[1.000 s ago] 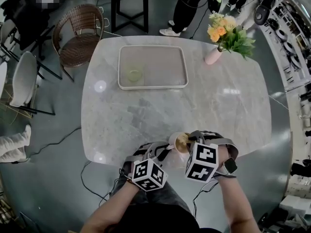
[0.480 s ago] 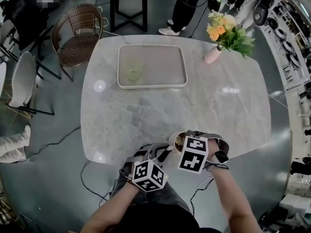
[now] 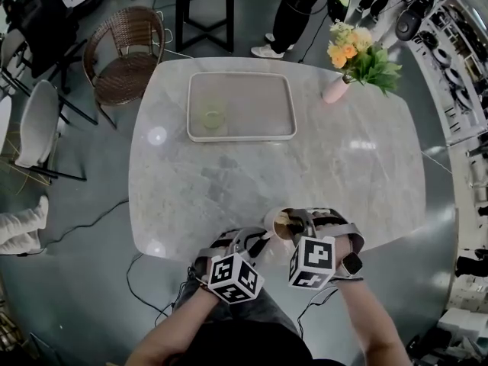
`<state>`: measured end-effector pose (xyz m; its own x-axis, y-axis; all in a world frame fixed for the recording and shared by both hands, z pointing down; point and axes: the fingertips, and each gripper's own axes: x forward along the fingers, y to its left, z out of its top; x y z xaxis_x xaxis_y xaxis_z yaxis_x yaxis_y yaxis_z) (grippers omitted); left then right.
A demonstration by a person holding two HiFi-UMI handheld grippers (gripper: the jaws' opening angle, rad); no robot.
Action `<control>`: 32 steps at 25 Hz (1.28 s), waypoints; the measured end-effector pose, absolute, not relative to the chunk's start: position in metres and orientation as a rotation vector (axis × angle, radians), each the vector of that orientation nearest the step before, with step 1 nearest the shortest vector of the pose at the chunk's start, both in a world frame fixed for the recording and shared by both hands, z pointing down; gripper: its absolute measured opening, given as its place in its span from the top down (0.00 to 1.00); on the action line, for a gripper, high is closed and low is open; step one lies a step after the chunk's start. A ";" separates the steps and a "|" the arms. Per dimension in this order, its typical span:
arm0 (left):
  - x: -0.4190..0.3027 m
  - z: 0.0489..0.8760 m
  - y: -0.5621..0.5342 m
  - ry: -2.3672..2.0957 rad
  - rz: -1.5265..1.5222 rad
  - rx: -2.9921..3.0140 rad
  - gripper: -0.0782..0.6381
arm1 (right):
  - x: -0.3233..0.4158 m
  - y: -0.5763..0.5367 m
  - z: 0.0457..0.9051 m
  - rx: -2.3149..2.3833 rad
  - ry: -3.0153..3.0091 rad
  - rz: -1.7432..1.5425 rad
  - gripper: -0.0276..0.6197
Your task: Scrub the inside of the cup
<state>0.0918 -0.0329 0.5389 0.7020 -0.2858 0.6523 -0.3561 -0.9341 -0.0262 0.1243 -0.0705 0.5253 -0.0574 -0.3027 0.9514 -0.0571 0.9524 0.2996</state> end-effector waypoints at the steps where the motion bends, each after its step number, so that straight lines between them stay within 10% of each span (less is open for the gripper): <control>1: 0.092 0.538 -0.032 -0.526 1.051 2.806 0.81 | 0.125 -0.071 0.527 0.241 -1.560 -0.286 0.86; 17: 0.088 0.540 -0.033 -0.535 1.098 2.799 0.81 | 0.107 -0.050 0.525 0.226 -1.839 0.482 0.86; 32: 0.090 0.531 -0.031 -0.531 1.070 2.829 0.81 | 0.127 -0.076 0.486 0.349 -1.502 -0.315 0.86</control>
<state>0.0899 -0.0312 0.5314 0.6975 -0.2937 0.6536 -0.3430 -0.9377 -0.0553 0.1270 -0.0757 0.4859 0.0467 -0.4120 0.9100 -0.0121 0.9107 0.4130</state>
